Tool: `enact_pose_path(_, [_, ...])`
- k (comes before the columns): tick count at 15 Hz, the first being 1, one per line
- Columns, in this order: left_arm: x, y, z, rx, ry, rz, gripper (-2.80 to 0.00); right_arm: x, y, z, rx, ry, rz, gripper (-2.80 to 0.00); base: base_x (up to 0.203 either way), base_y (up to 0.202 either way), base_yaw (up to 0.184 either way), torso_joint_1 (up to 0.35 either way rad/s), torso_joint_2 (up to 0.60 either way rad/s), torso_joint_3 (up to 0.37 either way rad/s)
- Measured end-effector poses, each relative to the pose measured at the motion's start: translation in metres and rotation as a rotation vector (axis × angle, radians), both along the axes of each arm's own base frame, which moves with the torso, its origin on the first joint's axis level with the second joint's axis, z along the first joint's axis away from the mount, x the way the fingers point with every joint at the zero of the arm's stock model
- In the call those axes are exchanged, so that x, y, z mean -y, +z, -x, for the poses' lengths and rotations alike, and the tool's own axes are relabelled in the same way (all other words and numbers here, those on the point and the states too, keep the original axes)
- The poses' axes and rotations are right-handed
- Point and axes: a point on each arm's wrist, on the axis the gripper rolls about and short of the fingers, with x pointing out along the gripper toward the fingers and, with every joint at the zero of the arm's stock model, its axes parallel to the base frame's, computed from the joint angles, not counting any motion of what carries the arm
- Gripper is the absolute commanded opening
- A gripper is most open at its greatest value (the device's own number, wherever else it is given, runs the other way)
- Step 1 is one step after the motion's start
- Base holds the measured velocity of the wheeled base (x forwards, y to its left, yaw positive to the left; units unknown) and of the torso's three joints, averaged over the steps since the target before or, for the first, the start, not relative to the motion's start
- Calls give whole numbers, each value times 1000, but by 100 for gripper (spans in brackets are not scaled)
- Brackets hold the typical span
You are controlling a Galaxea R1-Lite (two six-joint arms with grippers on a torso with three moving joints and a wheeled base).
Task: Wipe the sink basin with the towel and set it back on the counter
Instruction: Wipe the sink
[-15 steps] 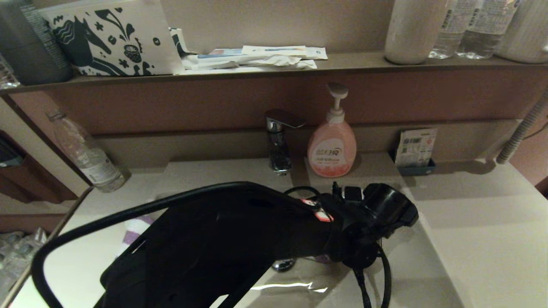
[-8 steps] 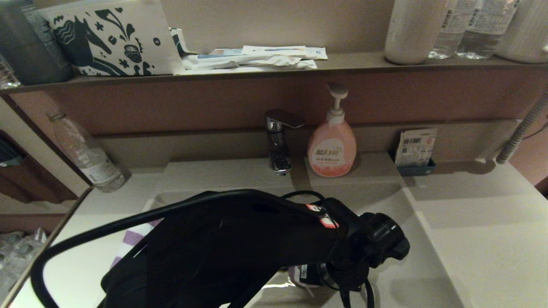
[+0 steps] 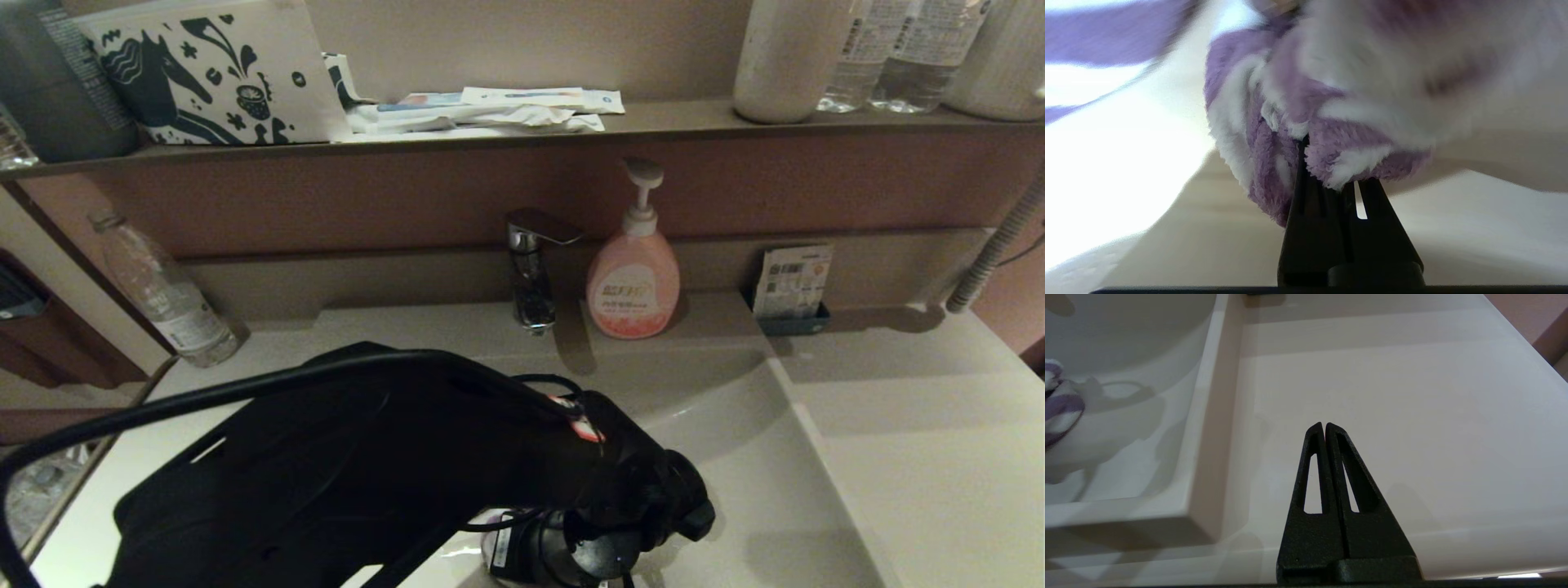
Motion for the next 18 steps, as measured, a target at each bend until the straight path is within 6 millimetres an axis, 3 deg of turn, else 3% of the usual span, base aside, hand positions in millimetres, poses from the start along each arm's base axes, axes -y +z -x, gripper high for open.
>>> enact_pose_path(5, [-49,-10,5,12,51,-55,-280,0,0,0,0,0,0,-280,0,0,0,0,0,0])
enact_pose_path(11, [-106,4,14,5,51,-106,-280,0,0,0,0,0,0,-280,0,0,0,0,0,0])
enact_pose_path(15, [-144,-3,2,54,16,-123,-280,0,0,0,0,0,0,-280,0,0,0,0,0,0])
enact_pose_path(18, [-158,-6,-7,93,34,-103,-280,0,0,0,0,0,0,-280,0,0,0,0,0,0])
